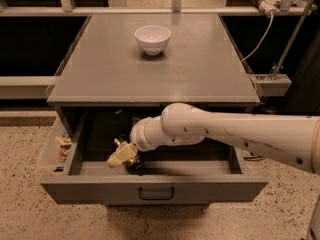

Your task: Pick orange can from top drawer and place on counter

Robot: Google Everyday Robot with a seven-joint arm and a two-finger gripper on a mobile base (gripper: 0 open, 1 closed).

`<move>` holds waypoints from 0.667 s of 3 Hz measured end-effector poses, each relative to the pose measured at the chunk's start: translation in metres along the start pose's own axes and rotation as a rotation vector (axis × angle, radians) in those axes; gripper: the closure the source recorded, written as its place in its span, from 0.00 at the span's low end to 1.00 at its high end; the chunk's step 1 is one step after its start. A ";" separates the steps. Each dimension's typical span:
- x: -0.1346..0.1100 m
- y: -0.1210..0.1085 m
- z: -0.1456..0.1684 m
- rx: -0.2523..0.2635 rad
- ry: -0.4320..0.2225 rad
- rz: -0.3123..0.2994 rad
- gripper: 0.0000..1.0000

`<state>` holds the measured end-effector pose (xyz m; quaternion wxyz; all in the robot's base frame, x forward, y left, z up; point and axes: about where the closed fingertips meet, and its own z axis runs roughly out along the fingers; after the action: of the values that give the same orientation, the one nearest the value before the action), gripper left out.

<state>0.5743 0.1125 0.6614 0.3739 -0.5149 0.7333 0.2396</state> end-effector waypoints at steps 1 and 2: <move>0.015 -0.001 -0.004 0.021 0.047 0.008 0.00; 0.031 -0.004 -0.011 0.043 0.092 0.018 0.00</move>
Offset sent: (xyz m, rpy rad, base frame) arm -0.0085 -0.0487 -0.0282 -0.1417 0.0341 -0.0847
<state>0.5685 0.0855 0.6431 0.3484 -0.5108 0.7592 0.2033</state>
